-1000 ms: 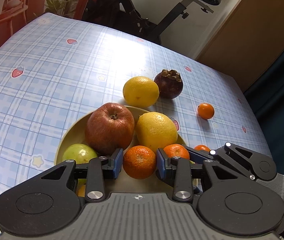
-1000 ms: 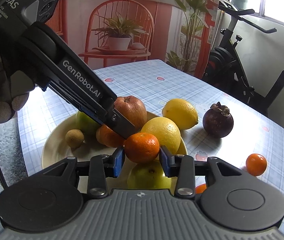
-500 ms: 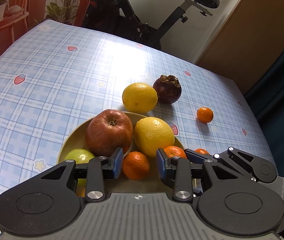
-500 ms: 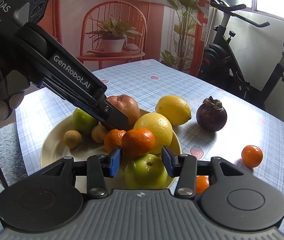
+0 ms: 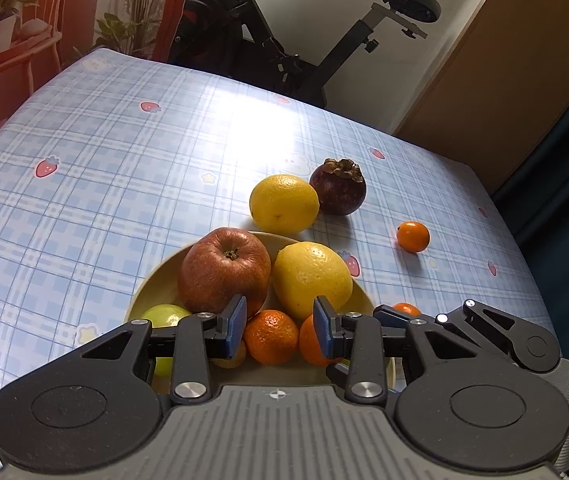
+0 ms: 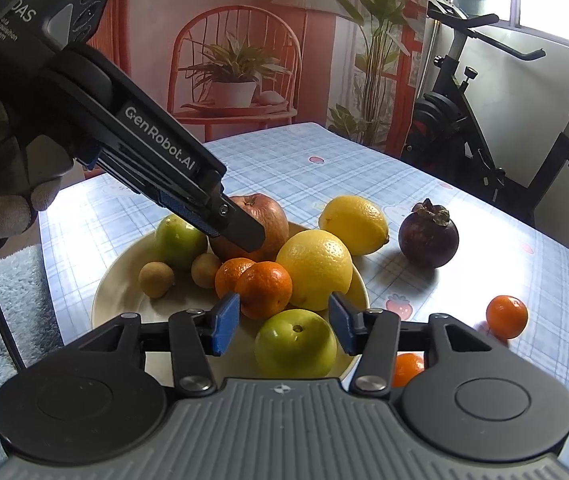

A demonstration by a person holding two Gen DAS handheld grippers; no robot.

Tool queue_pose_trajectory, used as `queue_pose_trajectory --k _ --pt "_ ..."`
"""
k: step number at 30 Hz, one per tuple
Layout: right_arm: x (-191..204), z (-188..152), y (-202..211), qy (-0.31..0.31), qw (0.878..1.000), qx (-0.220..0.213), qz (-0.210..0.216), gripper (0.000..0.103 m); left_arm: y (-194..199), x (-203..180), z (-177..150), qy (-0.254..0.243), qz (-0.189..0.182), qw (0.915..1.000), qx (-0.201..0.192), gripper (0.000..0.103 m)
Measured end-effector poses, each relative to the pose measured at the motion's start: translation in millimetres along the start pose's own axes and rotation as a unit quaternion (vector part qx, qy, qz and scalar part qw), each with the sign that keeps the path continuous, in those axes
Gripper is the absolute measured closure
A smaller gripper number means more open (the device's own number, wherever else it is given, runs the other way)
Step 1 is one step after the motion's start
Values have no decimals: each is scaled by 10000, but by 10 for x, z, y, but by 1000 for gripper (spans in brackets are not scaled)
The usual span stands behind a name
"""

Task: Organize fruits
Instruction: 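Open the left tool releasing the tangerine on the plate while the right tool releases its tangerine, then lower the right tool onto another tangerine and close it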

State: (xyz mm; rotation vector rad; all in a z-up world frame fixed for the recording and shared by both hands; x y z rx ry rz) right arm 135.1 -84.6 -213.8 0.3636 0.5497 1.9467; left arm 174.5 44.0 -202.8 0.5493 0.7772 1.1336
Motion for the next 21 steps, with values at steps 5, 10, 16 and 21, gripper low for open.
queue_pose_trajectory --k 5,10,16,21 --pt "-93 20 100 -192 9997 -136 -19 51 68 -15 3 -30 104 9998 -139 65" --pt "-382 20 345 -642 9966 -426 -290 51 235 -108 9 -163 291 9980 -538 65" --pt "-679 -181 497 -1046 9915 -375 -670 51 274 -307 -24 -263 352 9957 -810 65" --pt "-731 -294 454 -1168 9903 -287 -700 51 293 -342 -47 -281 446 9945 -900 65"
Point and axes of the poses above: each gripper's, at about its wrist camera, not at the fingertips, and y roughly against the way its jaws point, x to its left, z to its top, the point moved 5 cm from there along -y, roughly the way its jaws point, and after that the axes turned 4 degrees about -y, right-handed, at the moved point
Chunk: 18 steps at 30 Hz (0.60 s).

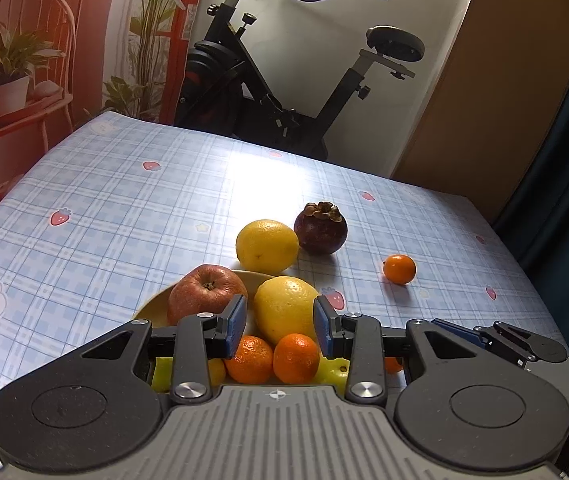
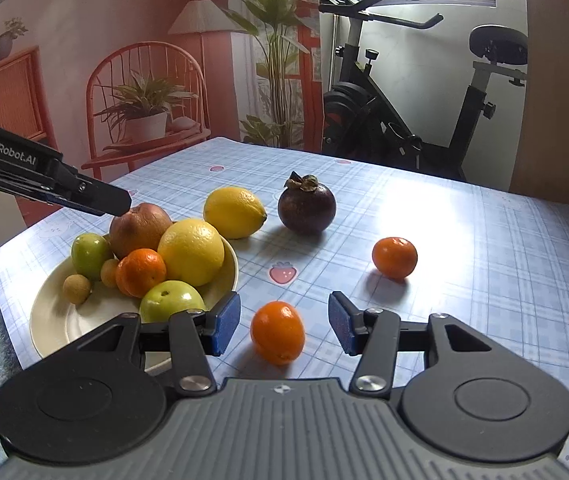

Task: Organize fruits
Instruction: 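Lower the right tool onto another tangerine and close it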

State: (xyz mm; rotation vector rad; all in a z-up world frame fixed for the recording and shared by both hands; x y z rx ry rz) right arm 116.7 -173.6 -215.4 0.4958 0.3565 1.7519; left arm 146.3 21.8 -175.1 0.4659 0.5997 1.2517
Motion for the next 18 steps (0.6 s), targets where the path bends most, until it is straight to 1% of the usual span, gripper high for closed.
queue_pose_trajectory --k 7,12,15,17,18 --pt "-11 -79 -107 90 9999 72 -16 51 -30 75 -4 124 160 9998 23 65" --pt "-29 -98 -212 67 9997 201 94 52 -50 52 15 78 177 9998 37 65" --pt "-35 -101 -282 58 9994 307 178 55 -46 44 22 61 191 9998 42 65" --pt "-36 -116 -318 43 9991 370 196 59 -45 36 22 57 200 9998 53 65" --pt "-30 -118 -330 48 9991 392 166 59 -41 29 22 54 207 9998 58 65"
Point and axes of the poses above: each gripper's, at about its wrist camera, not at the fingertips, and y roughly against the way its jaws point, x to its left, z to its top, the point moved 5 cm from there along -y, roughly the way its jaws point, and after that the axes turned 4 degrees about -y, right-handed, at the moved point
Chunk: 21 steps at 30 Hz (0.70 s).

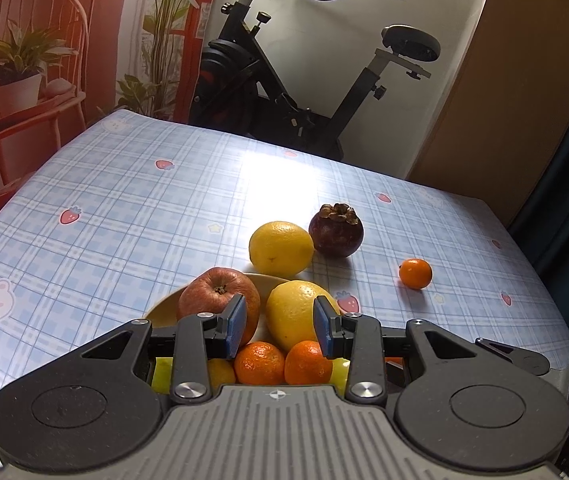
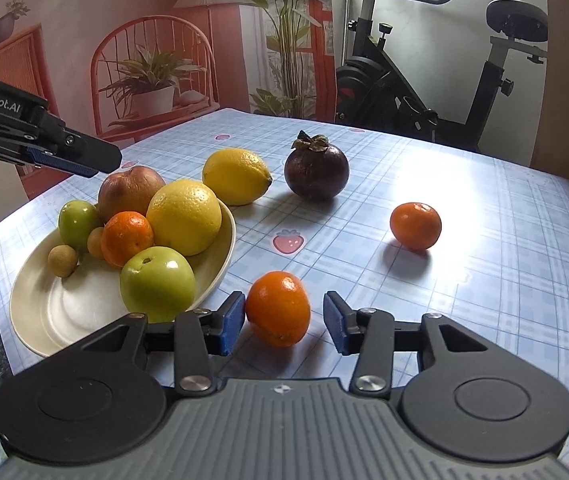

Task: Organize fruits
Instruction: 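Lower the right tool onto another tangerine and close it, then grasp a tangerine with the left tool while the right tool lifts its tangerine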

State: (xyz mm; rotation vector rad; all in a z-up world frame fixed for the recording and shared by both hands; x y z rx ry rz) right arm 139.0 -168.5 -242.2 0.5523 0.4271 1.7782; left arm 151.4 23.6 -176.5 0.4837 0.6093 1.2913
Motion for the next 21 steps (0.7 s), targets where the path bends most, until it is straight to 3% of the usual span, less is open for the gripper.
queue_pose_trajectory --k 3,13,21 --pt "42 2 4 101 9999 -29 -22 66 13 -14 0 -2 11 10000 -5 65" --pt "-114 111 202 -124 9992 -385 -68 66 11 -225 232 -277 -18 9994 -199 65" --pt "-534 231 347 -152 9971 -646 -361 66 -201 -599 417 -469 -236 9984 -223 65"
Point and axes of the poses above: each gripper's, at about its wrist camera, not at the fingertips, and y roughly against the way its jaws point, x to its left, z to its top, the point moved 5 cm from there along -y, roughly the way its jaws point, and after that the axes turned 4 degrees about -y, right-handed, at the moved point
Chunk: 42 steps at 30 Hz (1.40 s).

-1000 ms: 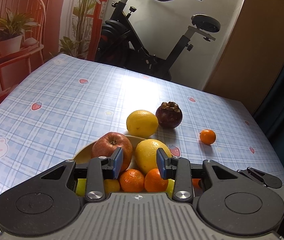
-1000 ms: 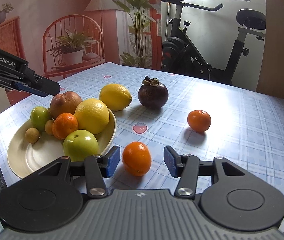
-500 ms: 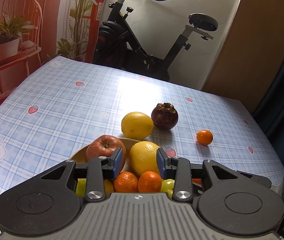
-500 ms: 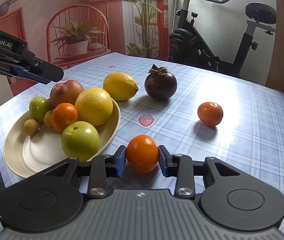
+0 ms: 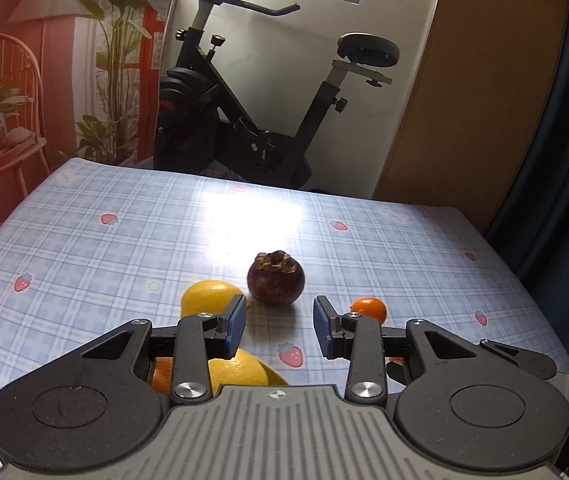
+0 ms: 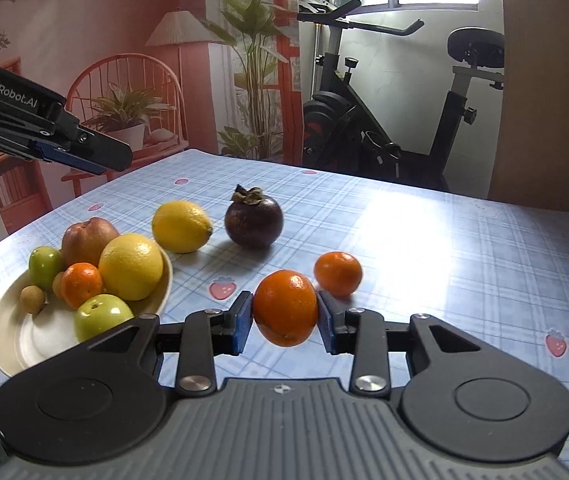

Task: Organize fruits
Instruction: 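Grasp a tangerine with the left tool while the right tool lifts its tangerine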

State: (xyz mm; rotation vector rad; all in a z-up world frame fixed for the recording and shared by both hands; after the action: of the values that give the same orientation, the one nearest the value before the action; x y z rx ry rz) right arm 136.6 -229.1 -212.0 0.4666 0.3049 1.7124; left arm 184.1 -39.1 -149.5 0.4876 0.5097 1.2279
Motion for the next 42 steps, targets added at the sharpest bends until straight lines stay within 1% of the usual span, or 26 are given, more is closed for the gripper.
queue_pose_trajectory --k 2,7,10,14,18,21,23,26,29,33,38,42 --pt "-122 15 16 -15 9999 -59 -130 66 -98 -86 25 20 -65 10000 62 65" --pt "-460 37 28 -295 9988 -192 -338 66 -348 -299 59 1 -251 9995 167 65" --pt "-640 15 7 -447 9978 -200 -439 66 -540 -402 41 -20 -293 9991 316 65" --pt "-776 -46 -42 -583 9970 -128 -495 66 -805 -500 -22 16 -346 9975 610 65" --pt "-795 -38 -46 -629 9969 -138 -460 66 -1019 -578 -44 155 -448 9955 821 65" --pt "-814 -51 -44 -696 9965 -121 -442 66 -1156 -631 -5 233 -526 9945 870 65" --pt "-854 -56 -38 -822 9957 -118 -402 66 -1251 -681 13 113 -563 9947 851 65" --pt "-909 -48 -53 -971 9946 -78 -369 66 -1353 -748 -11 -147 -510 9951 839 64" --pt "-904 -42 -45 -996 9943 -91 -361 66 -1429 -771 -58 -191 -580 9938 925 64" --pt "-915 -30 -45 -1006 9943 -95 -337 66 -1480 -834 -97 -397 -628 9927 946 64" --pt "-923 -34 -40 -1008 9943 -100 -342 66 -1511 -836 -114 -499 -473 9933 926 63" --pt "-919 -33 -52 -1003 9944 -73 -329 66 -1546 -795 -100 -430 -465 9936 939 60"
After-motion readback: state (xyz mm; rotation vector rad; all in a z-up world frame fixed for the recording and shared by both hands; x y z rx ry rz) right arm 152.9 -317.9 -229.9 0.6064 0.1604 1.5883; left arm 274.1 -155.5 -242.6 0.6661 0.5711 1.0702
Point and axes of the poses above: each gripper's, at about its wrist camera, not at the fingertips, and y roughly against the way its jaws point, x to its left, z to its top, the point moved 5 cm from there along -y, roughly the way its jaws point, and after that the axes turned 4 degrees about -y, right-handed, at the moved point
